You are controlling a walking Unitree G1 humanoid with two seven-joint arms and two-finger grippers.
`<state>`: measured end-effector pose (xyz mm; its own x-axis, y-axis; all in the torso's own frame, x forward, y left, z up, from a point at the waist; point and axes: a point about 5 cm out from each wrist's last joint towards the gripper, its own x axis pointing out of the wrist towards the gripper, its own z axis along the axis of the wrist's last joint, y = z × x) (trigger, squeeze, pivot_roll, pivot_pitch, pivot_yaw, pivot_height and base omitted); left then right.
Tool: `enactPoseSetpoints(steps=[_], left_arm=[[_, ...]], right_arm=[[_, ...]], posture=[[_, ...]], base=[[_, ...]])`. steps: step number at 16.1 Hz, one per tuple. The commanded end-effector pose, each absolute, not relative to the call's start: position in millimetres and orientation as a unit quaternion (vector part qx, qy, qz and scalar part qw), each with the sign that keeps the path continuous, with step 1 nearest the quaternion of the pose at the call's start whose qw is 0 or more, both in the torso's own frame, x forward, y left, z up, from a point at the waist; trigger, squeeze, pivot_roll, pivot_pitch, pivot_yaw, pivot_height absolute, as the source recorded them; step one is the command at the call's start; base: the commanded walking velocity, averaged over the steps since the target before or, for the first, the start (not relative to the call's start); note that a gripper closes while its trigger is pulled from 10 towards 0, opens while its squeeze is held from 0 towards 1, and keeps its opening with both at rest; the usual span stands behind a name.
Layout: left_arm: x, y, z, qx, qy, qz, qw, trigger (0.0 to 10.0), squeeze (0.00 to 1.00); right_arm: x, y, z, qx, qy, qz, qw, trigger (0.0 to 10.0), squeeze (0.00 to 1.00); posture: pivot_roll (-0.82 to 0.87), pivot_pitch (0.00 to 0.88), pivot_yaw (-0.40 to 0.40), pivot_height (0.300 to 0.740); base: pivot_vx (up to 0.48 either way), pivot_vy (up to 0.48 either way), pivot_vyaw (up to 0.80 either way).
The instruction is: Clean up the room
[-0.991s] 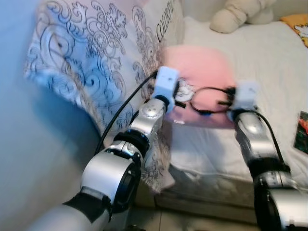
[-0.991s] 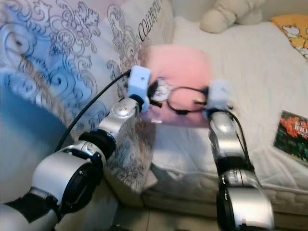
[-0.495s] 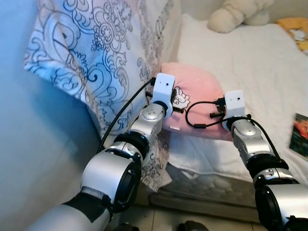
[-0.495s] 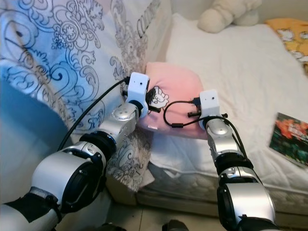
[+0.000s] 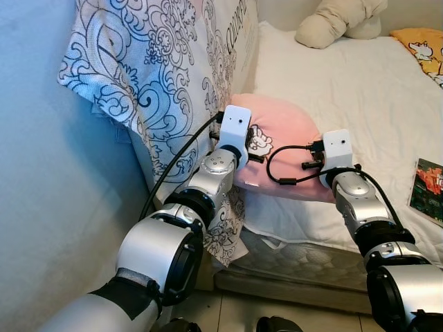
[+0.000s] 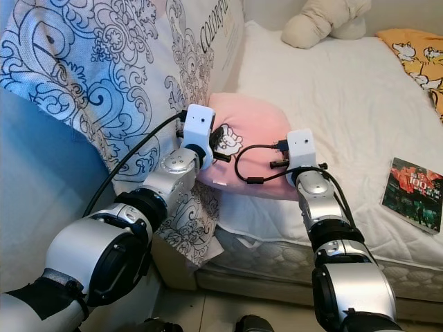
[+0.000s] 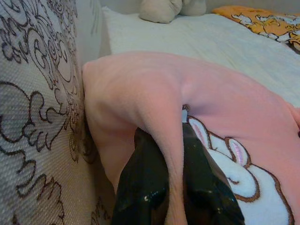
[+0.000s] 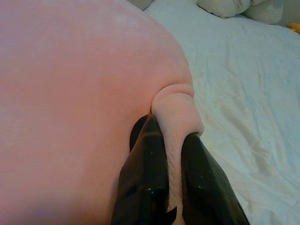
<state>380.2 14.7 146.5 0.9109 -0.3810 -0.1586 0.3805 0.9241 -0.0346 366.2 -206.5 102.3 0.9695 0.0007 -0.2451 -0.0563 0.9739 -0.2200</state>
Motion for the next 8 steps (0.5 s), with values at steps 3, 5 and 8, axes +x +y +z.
enactPoseSetpoints(steps=[3, 5, 8], left_arm=[[367.2, -7.3, 135.6, -0.036, 0.100, -0.177, 0.979, 10.0, 0.00], [317.6, -28.8, 67.8, 0.018, 0.192, -0.261, 0.946, 10.0, 0.00], [321.1, -24.0, 68.3, -0.029, 0.210, -0.245, 0.946, 10.0, 1.00]], right_arm=[[355.4, -231.7, 85.9, -0.135, 0.174, -0.017, 0.975, 10.0, 0.00], [305.3, -244.1, 18.6, 0.036, 0.285, -0.085, 0.954, 10.0, 0.00], [301.6, -243.5, 14.9, -0.004, 0.282, -0.096, 0.955, 10.0, 1.00]], posture=[[-0.09, 0.060, 0.013, 0.740], [-0.13, 0.126, 0.003, 0.740], [-0.12, 0.120, 0.010, 0.740]], base=[[0.000, 0.000, 0.00], [0.000, 0.000, 0.00], [0.000, 0.000, 0.00]])
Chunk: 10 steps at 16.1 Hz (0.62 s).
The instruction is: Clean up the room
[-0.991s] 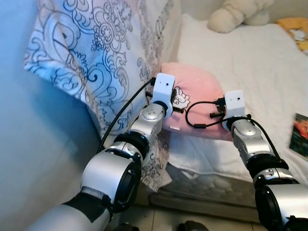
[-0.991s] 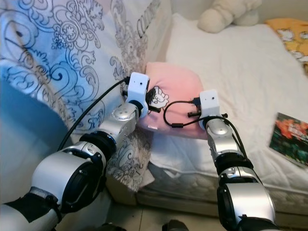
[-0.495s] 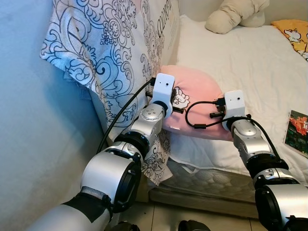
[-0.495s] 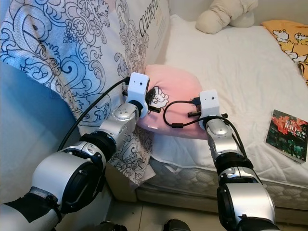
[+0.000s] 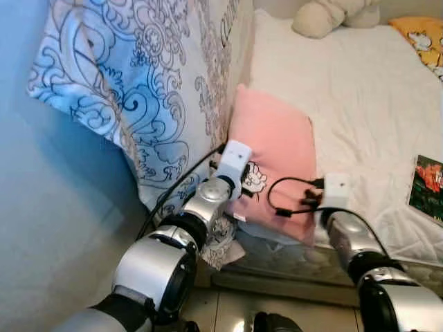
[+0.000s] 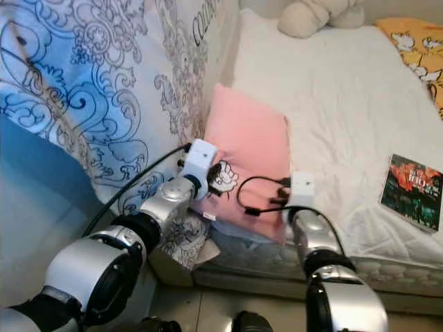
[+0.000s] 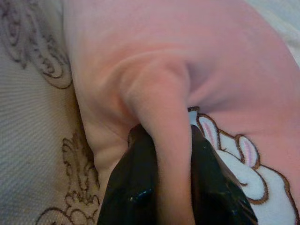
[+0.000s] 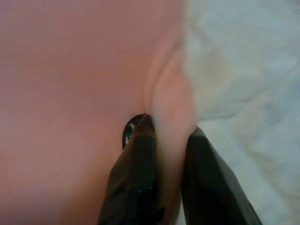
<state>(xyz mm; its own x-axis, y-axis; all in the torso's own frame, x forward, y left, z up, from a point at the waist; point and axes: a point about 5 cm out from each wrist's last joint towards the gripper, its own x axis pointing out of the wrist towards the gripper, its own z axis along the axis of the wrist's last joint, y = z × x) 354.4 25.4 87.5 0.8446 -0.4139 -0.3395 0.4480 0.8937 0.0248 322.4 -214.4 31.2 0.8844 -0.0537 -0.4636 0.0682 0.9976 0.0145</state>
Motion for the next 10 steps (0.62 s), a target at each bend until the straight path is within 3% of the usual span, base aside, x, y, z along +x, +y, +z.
enactPoseSetpoints(steps=[1, 7, 10], left_arm=[[321.2, -25.2, 69.3, -0.032, 0.209, -0.246, 0.946, 10.0, 1.00], [337.3, -35.2, 107.2, -0.021, 0.116, -0.290, 0.950, 10.0, 1.00], [356.7, -8.5, 139.4, 0.045, -0.019, -0.273, 0.961, 10.0, 1.00]], right_arm=[[301.6, -244.4, 15.2, -0.007, 0.281, -0.100, 0.954, 10.0, 1.00], [313.0, -256.0, 37.6, -0.037, 0.207, -0.113, 0.971, 10.0, 1.00], [313.1, -247.1, 53.2, -0.049, 0.107, -0.110, 0.987, 10.0, 1.00]], posture=[[-0.12, 0.120, 0.012, 0.740], [-0.10, 0.079, 0.009, 0.740], [-0.05, 0.000, 0.004, 0.740]], base=[[0.000, 0.000, 0.00], [0.000, 0.000, 0.00], [0.000, 0.000, 0.00]])
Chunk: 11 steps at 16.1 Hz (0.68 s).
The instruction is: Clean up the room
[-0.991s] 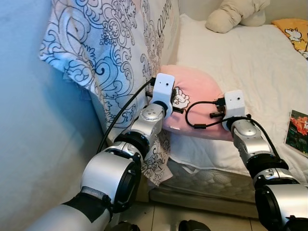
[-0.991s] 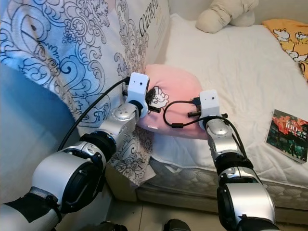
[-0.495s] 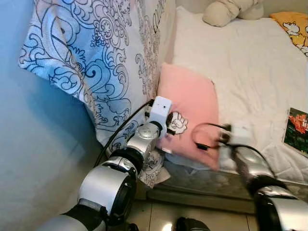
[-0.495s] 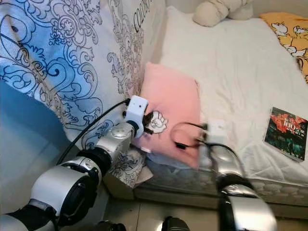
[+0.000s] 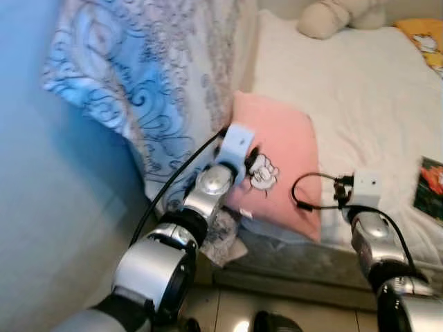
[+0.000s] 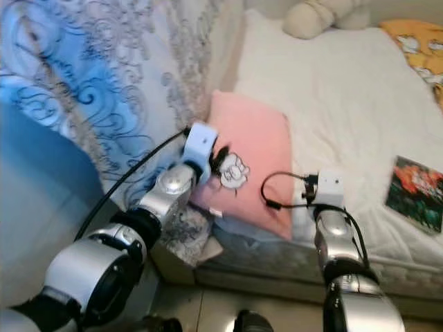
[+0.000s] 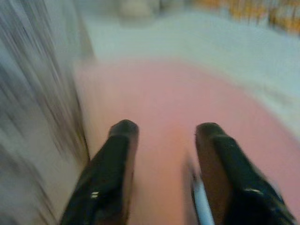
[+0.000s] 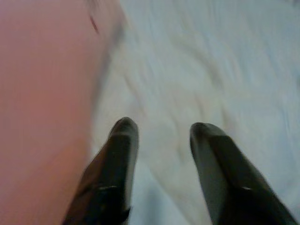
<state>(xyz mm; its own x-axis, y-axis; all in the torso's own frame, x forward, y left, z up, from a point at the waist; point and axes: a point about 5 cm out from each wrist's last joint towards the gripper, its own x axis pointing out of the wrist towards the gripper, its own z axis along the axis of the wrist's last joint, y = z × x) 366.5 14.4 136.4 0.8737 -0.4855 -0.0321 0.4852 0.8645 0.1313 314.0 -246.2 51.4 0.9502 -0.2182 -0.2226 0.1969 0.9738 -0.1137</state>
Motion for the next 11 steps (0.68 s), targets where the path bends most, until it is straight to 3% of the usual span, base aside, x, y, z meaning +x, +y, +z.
enactPoseSetpoints(steps=[1, 5, 6, 7, 11], left_arm=[[358.2, -6.9, 145.5, 0.058, -0.041, -0.273, 0.959, 10.0, 1.00], [359.2, -5.8, 152.0, 0.074, -0.065, -0.273, 0.957, 10.0, 1.00], [350.4, 14.3, 160.8, 0.088, -0.120, -0.303, 0.941, 10.0, 1.00], [336.1, 35.1, 152.6, 0.089, -0.121, -0.313, 0.938, 10.0, 1.00], [319.9, 83.8, 107.0, 0.085, -0.052, -0.239, 0.966, 10.0, 1.00]], right_arm=[[311.6, -246.3, 54.6, -0.051, 0.096, -0.112, 0.988, 10.0, 1.00], [309.7, -245.5, 56.5, -0.053, 0.083, -0.116, 0.988, 10.0, 1.00], [271.6, -230.4, 60.3, -0.056, 0.015, -0.139, 0.989, 10.0, 1.00], [241.7, -224.1, 65.9, -0.060, -0.013, -0.154, 0.986, 10.0, 1.00], [223.5, -231.6, 61.1, -0.054, -0.010, -0.157, 0.986, 10.0, 1.00]], posture=[[-0.04, 0.000, 0.004, 0.740], [-0.04, 0.000, 0.003, 0.740], [-0.01, 0.000, 0.030, 0.740], [-0.01, 0.000, 0.032, 0.740], [0.02, 0.000, 0.010, 0.740]], base=[[0.000, 0.000, 0.00], [0.000, 0.000, 0.00], [0.000, 0.000, 0.00], [0.000, 0.000, 0.00], [0.000, 0.000, 0.00]])
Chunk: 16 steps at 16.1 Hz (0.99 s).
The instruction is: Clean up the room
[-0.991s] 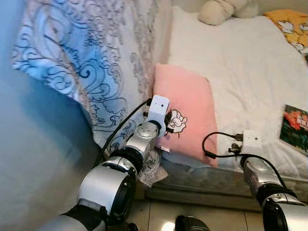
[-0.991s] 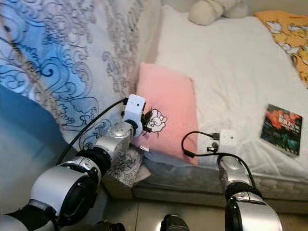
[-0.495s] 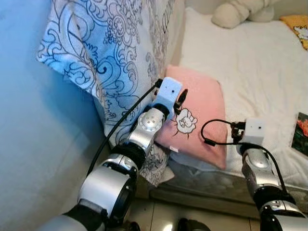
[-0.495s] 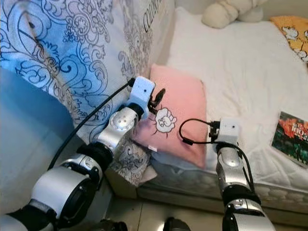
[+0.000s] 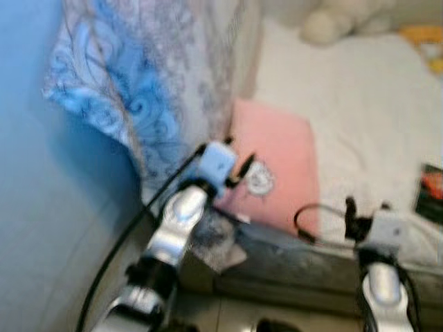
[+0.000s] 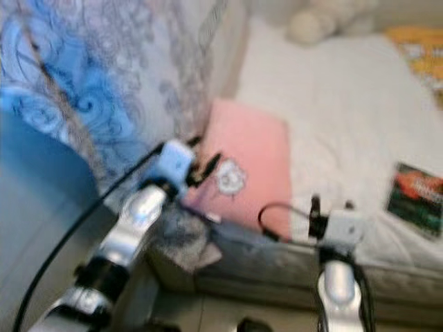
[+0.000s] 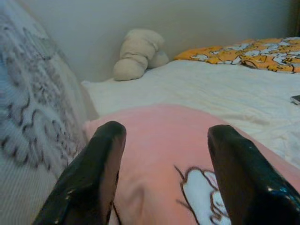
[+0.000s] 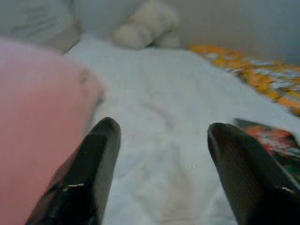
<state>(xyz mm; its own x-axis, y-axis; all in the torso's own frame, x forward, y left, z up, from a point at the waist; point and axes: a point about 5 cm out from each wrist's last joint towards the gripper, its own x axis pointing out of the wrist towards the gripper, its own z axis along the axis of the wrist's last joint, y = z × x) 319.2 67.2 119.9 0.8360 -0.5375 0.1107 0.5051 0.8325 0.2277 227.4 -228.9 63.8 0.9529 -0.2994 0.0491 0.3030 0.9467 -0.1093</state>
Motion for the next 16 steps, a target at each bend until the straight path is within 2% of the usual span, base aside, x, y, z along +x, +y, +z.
enactPoseSetpoints(steps=[1, 3, 5, 6, 7, 11, 16], left_arm=[[315.6, 91.9, 102.1, 0.094, -0.050, -0.225, 0.968, 10.0, 1.00], [287.2, 117.6, 89.9, 0.072, -0.013, -0.194, 0.978, 10.0, 1.00], [275.3, 135.1, 84.3, 0.032, 0.003, -0.150, 0.988, 10.0, 1.00], [280.9, 138.4, 82.8, -0.006, 0.012, -0.122, 0.992, 10.0, 1.00], [284.9, 132.5, 86.0, 0.010, 0.002, -0.134, 0.991, 10.0, 0.00], [298.9, 127.1, 93.2, -0.012, 0.014, -0.096, 0.995, 10.0, 0.00], [300.4, 111.5, 112.8, -0.004, -0.043, -0.166, 0.985, 10.0, 0.00]], right_arm=[[223.3, -232.2, 63.1, -0.043, -0.013, -0.159, 0.986, 10.0, 1.00], [212.3, -224.9, 70.3, -0.030, -0.009, -0.134, 0.990, 10.0, 1.00], [209.1, -217.1, 63.1, 0.003, 0.013, -0.095, 0.995, 10.0, 1.00], [217.7, -204.4, 54.4, 0.017, 0.039, -0.049, 0.998, 10.0, 1.00], [226.3, -203.0, 54.3, 0.018, 0.042, -0.053, 0.998, 10.0, 0.00], [252.2, -200.7, 58.7, 0.024, 0.047, -0.061, 0.997, 10.0, 0.00], [255.6, -192.0, 61.3, 0.001, 0.035, -0.052, 0.998, 10.0, 0.00]], posture=[[0.02, 0.000, 0.007, 0.740], [0.03, 0.000, -0.005, 0.740], [0.04, 0.000, -0.013, 0.740], [0.04, 0.000, -0.017, 0.740], [0.05, 0.000, -0.020, 0.740], [0.03, 0.000, 0.000, 0.740], [0.02, 0.000, 0.017, 0.740]], base=[[0.000, 0.000, 0.00], [0.000, 0.000, 0.00], [0.000, -0.240, 0.00], [0.000, -0.469, 0.00], [0.000, -0.450, 0.00], [0.000, -0.436, 0.00], [0.000, -0.431, 0.00]])
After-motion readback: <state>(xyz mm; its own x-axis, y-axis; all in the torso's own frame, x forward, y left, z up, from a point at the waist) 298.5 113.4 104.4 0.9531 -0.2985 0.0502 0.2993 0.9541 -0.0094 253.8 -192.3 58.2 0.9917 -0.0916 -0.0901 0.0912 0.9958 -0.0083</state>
